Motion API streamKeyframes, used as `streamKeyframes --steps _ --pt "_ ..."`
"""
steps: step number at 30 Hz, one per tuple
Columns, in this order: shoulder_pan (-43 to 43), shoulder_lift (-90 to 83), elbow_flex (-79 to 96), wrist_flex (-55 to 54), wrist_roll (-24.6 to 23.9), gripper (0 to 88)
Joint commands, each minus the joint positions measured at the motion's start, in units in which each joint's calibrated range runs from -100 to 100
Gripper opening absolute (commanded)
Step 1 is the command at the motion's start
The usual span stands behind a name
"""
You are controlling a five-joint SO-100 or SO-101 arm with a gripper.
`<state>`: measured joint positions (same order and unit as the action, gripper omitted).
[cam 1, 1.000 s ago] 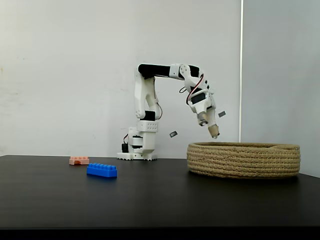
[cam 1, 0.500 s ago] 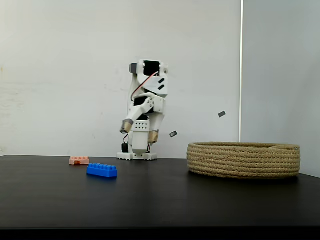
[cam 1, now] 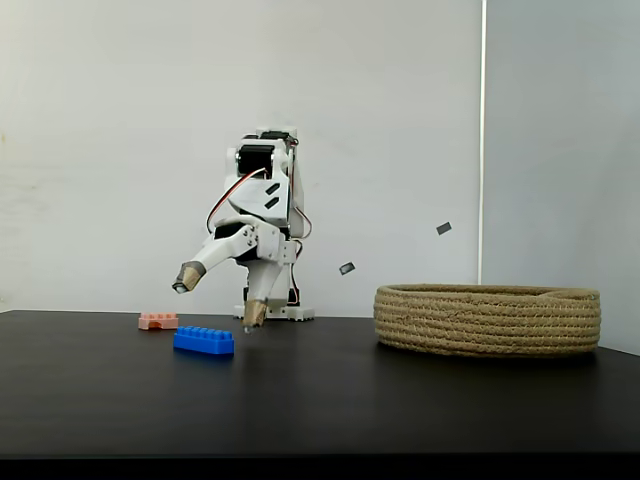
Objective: Place the lego blocks in the tray
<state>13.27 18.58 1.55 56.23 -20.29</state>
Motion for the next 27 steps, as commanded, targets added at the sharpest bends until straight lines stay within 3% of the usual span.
streamKeyframes --steps 1,22,25,27 --pt "-0.08 1.37 -3.69 -0.71 2.10 45.6" --pt "5.52 11.69 -17.55 -0.71 4.20 43.5" --pt "6.84 13.58 -16.37 -0.71 5.42 35.6" --pt "7.67 14.87 -16.18 -1.13 4.30 21.2"
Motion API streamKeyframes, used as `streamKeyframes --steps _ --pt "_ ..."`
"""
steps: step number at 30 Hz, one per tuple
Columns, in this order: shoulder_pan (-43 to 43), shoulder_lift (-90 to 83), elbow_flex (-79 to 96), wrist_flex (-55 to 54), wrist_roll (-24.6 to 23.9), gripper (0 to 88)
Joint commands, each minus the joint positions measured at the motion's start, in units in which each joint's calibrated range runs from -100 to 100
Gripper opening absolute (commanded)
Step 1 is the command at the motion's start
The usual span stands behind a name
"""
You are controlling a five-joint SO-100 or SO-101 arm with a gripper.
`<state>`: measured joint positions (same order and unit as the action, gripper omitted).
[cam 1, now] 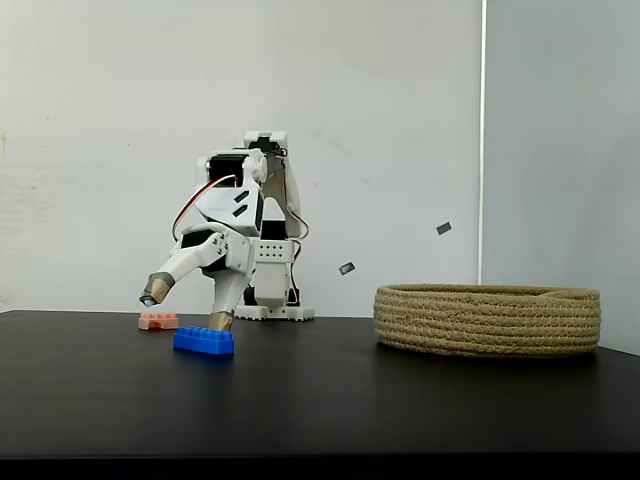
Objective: Place the lego blocks in the tray
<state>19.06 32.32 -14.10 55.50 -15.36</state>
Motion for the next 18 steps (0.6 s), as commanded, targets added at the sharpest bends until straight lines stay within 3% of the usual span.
streamKeyframes --steps 1,2,10,18 --pt "2.30 1.30 -1.09 -0.48 -0.93 10.5" --pt "2.54 1.39 -1.09 -0.82 -1.51 0.2" --pt "2.13 -5.32 5.75 -0.90 -2.39 0.2" --pt "-5.37 -27.16 5.84 18.51 -6.84 0.2"
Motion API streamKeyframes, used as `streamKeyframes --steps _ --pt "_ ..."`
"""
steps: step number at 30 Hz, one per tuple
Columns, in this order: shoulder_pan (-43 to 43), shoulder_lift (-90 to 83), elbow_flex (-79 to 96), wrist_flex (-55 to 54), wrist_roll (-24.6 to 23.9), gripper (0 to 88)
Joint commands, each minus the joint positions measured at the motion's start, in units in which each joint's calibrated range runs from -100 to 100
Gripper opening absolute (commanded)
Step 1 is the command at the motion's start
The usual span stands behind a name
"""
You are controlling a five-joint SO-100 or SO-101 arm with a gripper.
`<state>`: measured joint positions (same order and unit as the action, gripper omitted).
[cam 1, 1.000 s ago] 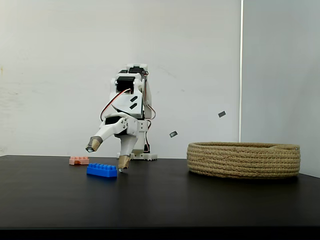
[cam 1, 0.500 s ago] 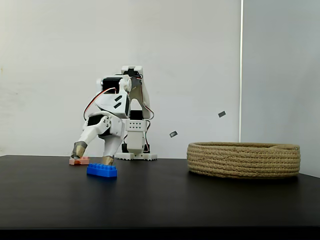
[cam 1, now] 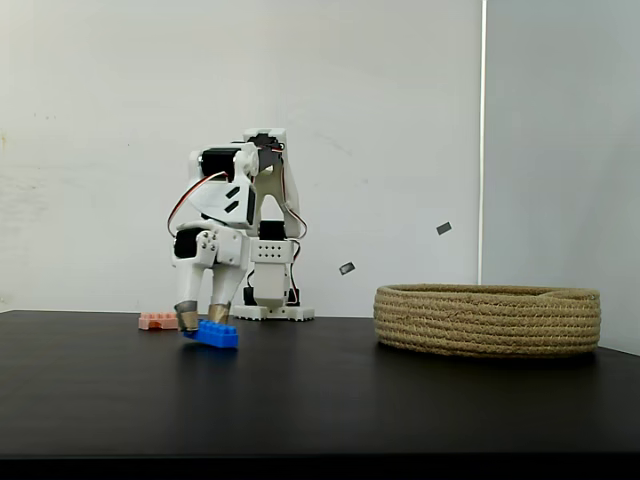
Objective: Place the lego blocks in the tray
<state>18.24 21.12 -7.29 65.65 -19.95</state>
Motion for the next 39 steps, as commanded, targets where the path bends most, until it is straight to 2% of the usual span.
streamKeyframes --steps 1,7,11,17,18,22,23,26,30,34,39 --pt "-6.62 -18.80 -0.51 10.36 -2.88 0.2" --pt "-24.42 -33.07 7.52 15.52 -7.42 0.2" --pt "-37.61 -36.60 13.72 11.27 -9.38 0.2" --pt "-44.70 -34.53 16.91 3.11 -11.04 0.6" --pt "-45.03 -34.10 16.91 2.61 -11.04 0.9" --pt "-44.46 -31.70 16.73 0.28 -10.01 13.4" --pt "-43.80 -31.09 17.00 -1.05 -9.62 17.6" --pt "-44.04 -30.32 17.10 -2.14 -7.23 38.2" --pt "-43.63 -30.49 18.65 -1.72 -5.47 40.3" --pt "-39.35 -30.92 18.74 3.94 -1.32 42.6" --pt "-28.46 -31.01 17.92 9.94 10.06 39.9"
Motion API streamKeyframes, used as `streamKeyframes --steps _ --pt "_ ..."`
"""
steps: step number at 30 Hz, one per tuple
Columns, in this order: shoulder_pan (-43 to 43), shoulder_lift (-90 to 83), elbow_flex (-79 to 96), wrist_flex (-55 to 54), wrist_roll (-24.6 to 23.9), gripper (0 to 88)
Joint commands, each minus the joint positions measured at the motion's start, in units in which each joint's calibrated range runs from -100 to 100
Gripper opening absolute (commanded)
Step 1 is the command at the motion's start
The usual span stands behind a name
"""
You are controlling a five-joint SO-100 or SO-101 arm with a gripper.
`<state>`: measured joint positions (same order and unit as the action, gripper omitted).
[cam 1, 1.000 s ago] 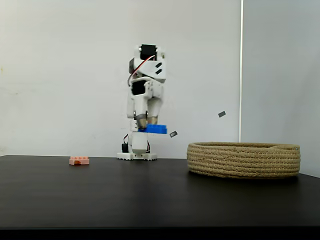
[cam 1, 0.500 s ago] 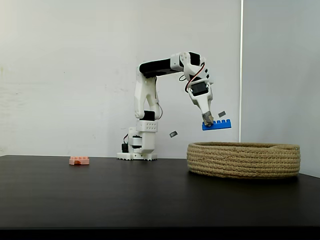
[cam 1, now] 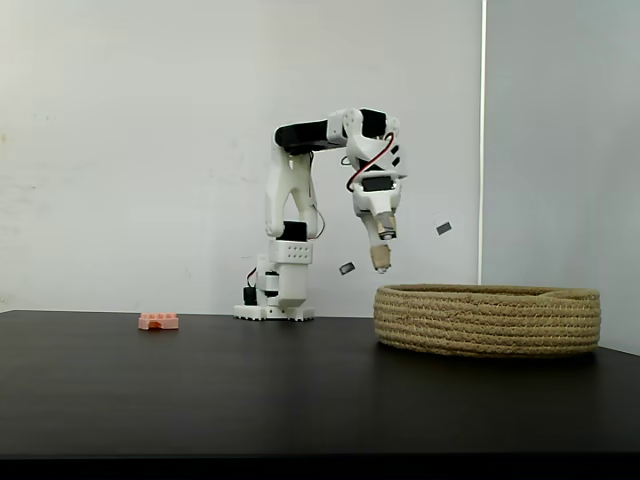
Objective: Place the lego blocks in the tray
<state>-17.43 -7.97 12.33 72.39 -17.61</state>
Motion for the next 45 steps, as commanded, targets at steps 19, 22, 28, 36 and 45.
streamKeyframes --steps 19,22,28,36,45 --pt "52.63 -10.51 11.61 8.87 42.00 40.4" --pt "57.90 -8.45 11.61 7.78 46.25 41.0" --pt "63.26 -3.29 13.89 3.45 50.79 41.5" --pt "65.74 2.99 16.72 -3.21 52.36 41.7" --pt "67.39 6.60 16.44 -6.88 52.75 40.2"
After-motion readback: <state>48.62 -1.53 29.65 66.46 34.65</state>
